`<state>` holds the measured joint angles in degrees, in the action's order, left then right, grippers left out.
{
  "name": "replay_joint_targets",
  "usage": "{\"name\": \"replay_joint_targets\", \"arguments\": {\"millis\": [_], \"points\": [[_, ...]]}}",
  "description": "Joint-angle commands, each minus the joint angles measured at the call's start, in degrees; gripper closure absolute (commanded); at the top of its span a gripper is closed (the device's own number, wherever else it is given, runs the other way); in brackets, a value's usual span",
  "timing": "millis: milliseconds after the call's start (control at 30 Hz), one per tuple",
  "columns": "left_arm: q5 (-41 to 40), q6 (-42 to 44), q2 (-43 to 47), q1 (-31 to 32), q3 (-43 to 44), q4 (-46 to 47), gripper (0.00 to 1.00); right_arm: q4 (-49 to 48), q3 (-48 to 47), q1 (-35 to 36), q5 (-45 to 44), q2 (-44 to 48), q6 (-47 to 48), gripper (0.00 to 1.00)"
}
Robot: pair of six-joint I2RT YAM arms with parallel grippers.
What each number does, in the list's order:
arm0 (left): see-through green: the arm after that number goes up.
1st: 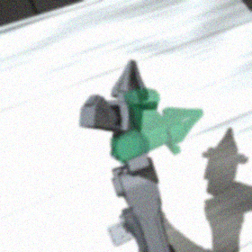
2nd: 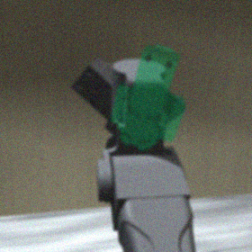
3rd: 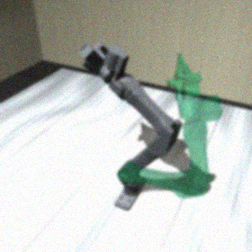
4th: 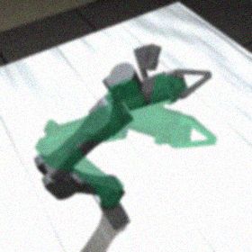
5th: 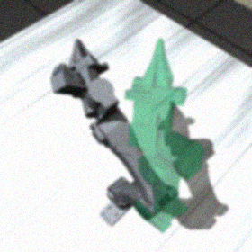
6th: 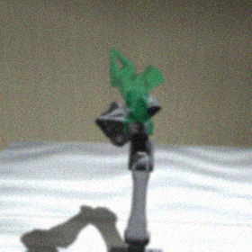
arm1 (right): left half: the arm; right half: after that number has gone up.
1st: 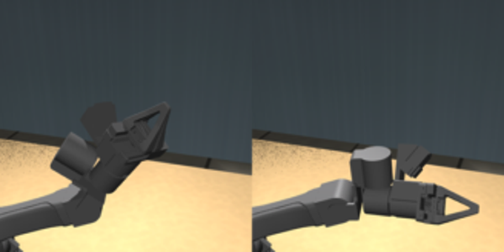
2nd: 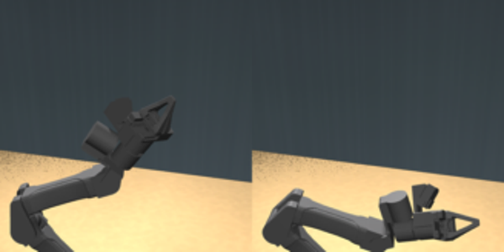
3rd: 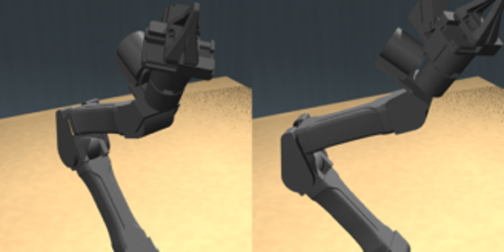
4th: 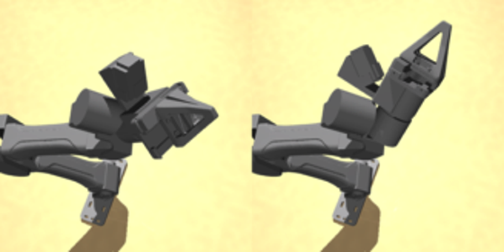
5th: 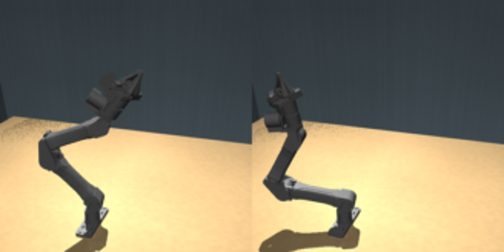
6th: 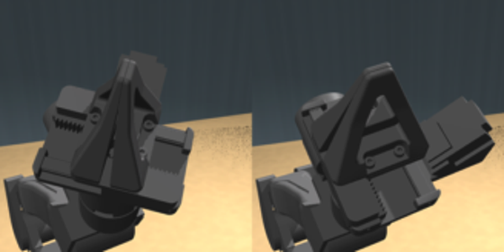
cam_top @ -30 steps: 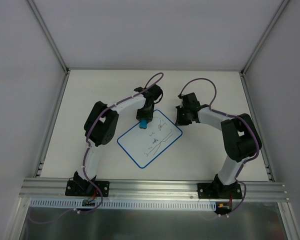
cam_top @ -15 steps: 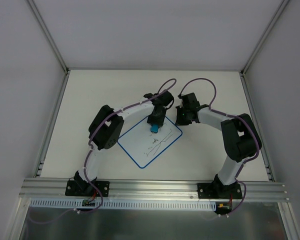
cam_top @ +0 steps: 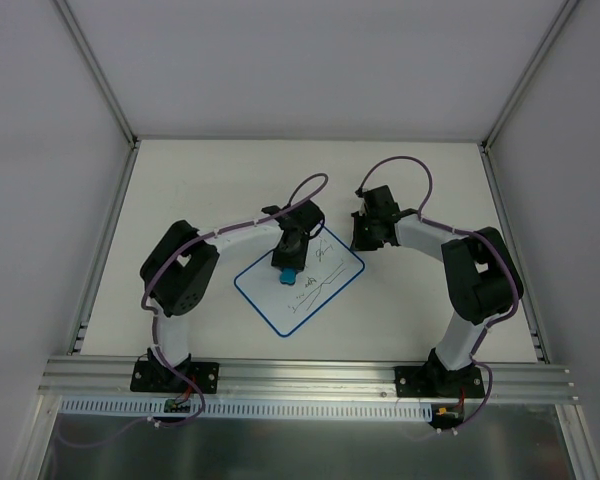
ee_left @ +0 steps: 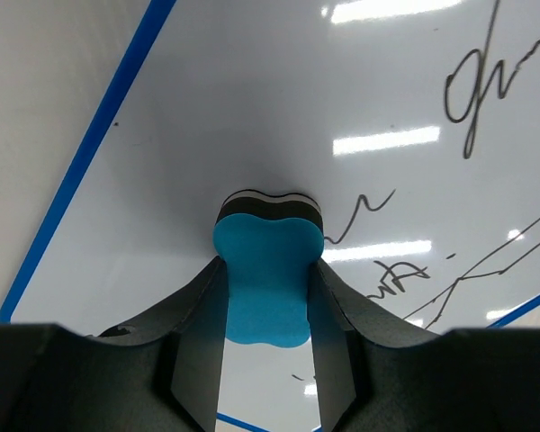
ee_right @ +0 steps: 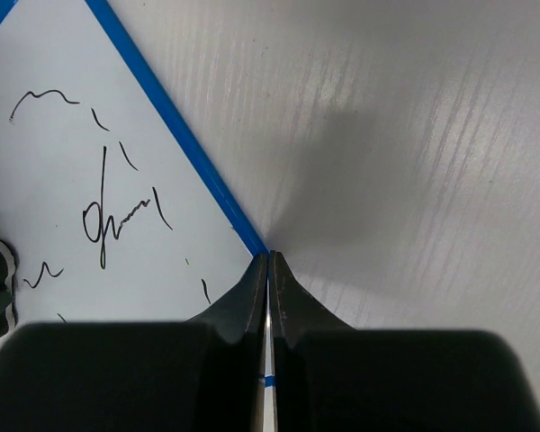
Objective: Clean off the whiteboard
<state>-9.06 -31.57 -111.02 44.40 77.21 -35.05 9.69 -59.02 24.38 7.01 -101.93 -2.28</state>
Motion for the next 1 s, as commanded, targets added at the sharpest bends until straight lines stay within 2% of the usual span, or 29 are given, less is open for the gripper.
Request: {"name": "replay_joint_targets", "arguments": {"millis": [0, 100, 233, 433, 533, 767, 967], "points": [[-2.5, -1.7, -0.1, -1.3, -4.8, -4.9, 1.0, 7.9, 3.0, 0.6, -4.2, -3.1, 1.8, 1.0], [-2.4, -1.6, 0.3, -1.5, -4.6, -4.9, 1.0, 7.8, 3.0, 0.7, -4.3, -3.2, 1.8, 1.0], [-1.6, -0.3, -1.4, 1.0, 1.7, -4.8, 1.0, 7.9, 3.0, 0.7, -4.3, -3.2, 1.8, 1.0], [2.9, 1.4, -9.6, 5.8, 12.9, -4.9, 1.0, 7.9, 3.0, 0.7, -4.3, -3.2, 1.8, 1.0], [4.5, 1.4, -12.3, 6.9, 14.9, -4.9, 1.0, 7.8, 3.0, 0.7, -4.3, -3.1, 1.8, 1.0], [2.6, 0.5, -10.8, 8.1, 10.7, -4.9, 1.0, 7.8, 3.0, 0.7, -4.3, -3.2, 1.8, 1.0], [-0.8, -2.3, -2.3, 2.2, -1.8, -4.9, 1.0, 7.8, 2.9, 0.7, -4.3, -3.2, 1.8, 1.0]]}}
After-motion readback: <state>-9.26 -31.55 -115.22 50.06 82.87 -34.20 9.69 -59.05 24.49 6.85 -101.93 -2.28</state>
